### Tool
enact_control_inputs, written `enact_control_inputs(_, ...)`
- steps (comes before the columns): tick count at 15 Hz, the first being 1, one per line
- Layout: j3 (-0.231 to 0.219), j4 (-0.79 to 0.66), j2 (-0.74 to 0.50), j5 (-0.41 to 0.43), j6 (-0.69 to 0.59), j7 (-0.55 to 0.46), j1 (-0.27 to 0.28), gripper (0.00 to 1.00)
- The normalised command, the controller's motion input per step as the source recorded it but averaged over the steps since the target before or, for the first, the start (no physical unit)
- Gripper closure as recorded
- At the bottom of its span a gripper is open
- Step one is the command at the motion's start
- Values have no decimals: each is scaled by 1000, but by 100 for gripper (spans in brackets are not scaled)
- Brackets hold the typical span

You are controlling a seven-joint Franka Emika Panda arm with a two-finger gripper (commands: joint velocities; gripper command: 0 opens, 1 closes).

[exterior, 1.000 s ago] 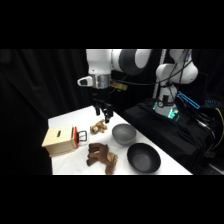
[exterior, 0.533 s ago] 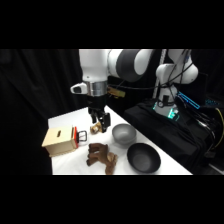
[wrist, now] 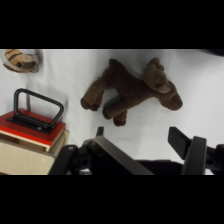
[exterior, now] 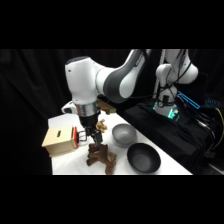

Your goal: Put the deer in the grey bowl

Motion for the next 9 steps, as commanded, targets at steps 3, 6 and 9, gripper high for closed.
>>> enact_control_inputs(3, 39, 323, 338, -4, 60, 39, 16, 0)
enact_control_inputs(6, 53, 251, 301, 26, 107, 18, 3, 0)
enact_control_inputs(9, 52, 142, 217, 26, 131, 27, 17, 0)
